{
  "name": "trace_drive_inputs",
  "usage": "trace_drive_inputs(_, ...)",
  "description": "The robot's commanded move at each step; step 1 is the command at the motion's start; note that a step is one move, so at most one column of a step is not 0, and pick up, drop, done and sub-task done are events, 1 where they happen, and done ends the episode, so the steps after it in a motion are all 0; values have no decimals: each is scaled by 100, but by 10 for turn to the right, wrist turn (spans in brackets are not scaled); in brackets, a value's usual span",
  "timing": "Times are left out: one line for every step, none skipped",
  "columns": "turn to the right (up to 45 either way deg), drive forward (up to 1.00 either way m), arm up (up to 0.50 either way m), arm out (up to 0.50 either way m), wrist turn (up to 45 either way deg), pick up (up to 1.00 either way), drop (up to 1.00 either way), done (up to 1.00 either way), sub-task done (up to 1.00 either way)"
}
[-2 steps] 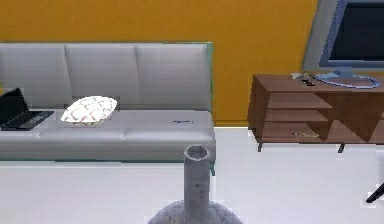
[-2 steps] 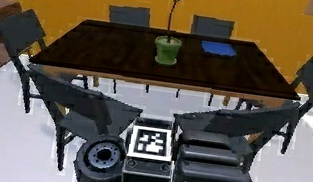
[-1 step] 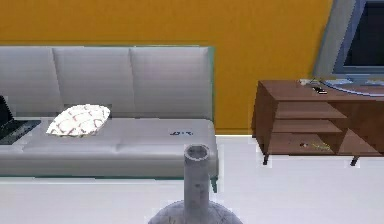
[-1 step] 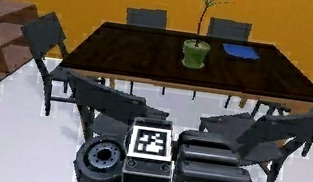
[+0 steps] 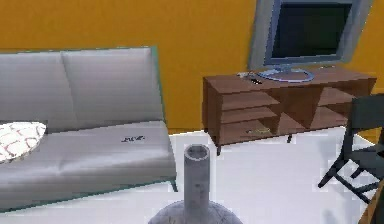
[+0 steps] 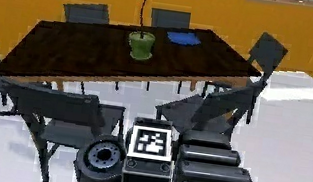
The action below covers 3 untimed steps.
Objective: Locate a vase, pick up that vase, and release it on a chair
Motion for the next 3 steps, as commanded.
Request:
trace_drive_inputs(0,60,0,0,0,0,0,0,0)
trace_drive_inputs(450,0,0,0,0,0,0,0,0)
trace_drive_inputs(30,0,0,0,0,0,0,0,0)
